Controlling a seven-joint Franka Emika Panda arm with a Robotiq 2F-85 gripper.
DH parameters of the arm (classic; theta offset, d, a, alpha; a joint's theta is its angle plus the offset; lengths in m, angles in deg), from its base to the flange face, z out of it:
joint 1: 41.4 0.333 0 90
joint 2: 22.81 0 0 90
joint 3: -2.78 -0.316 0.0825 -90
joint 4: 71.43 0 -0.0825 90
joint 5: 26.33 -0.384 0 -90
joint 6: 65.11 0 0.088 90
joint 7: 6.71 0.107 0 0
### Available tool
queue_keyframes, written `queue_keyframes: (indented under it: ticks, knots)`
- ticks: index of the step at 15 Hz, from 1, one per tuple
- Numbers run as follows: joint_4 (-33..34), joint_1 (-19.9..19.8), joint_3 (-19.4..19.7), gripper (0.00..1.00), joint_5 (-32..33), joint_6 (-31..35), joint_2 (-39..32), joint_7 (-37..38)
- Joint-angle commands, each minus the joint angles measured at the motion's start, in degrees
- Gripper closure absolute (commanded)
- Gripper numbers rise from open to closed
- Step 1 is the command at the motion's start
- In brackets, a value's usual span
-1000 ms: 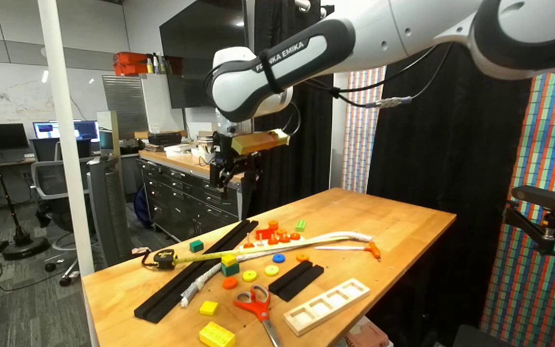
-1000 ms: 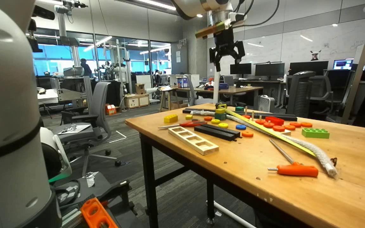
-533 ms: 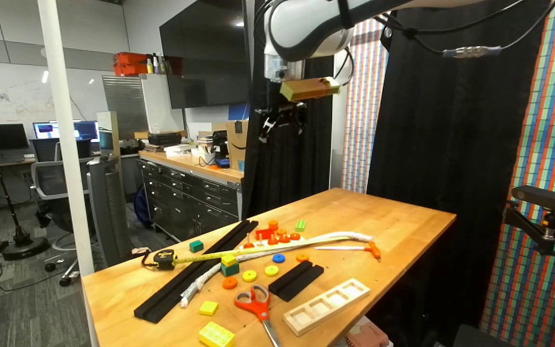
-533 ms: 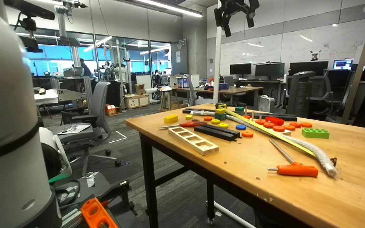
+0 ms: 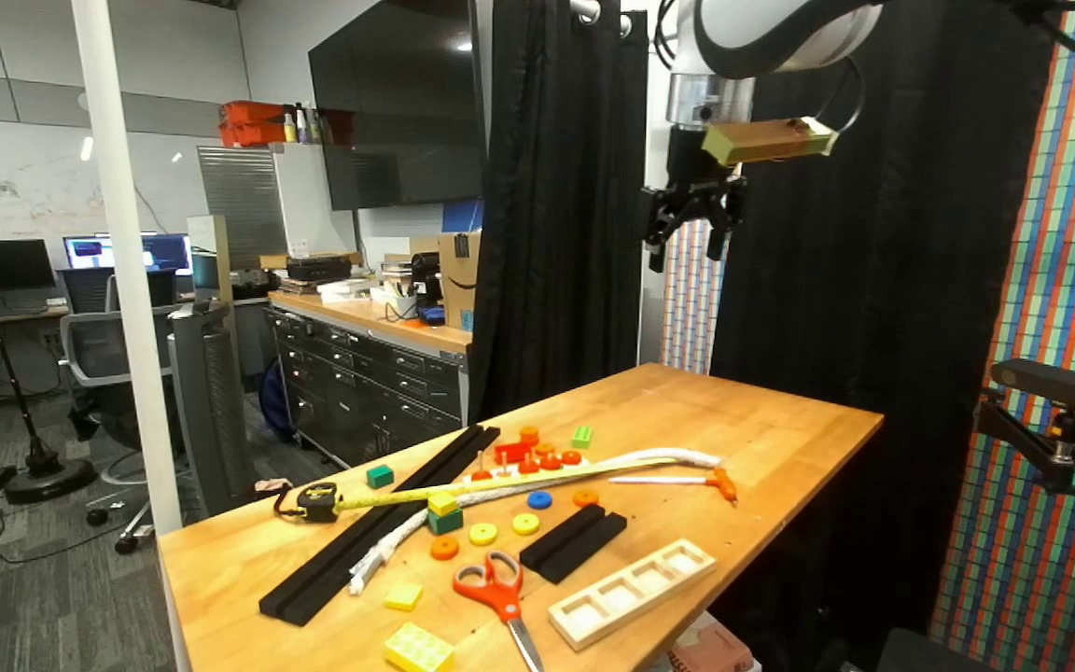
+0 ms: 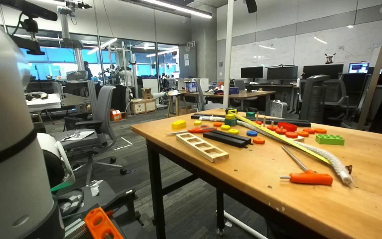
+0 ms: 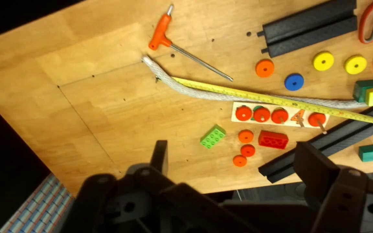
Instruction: Pick up the yellow block on the right side of the table and put it on top of the green block on the left
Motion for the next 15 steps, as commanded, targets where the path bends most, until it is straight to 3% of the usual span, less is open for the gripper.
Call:
queue_keyframes:
  ticks: [1, 6, 11, 12, 15]
  knots:
    - [-9.33, -1.09, 2.60, 0.00, -3.78, 0.20, 9.44, -6.22]
    - [-14.89, 0.59, 5.57, 0.00, -13.40, -3.99, 15.92, -16.19]
    - [-18.59, -1.31, 5.08, 0.00, -12.93, -9.04, 19.49, -17.98]
    - [-16.73, -1.21, 4.55, 0.00, -13.06, -8.04, 16.67, -16.93]
    - [-18.21, -1.40, 4.60, 0.00, -13.02, -8.41, 17.89, -17.13]
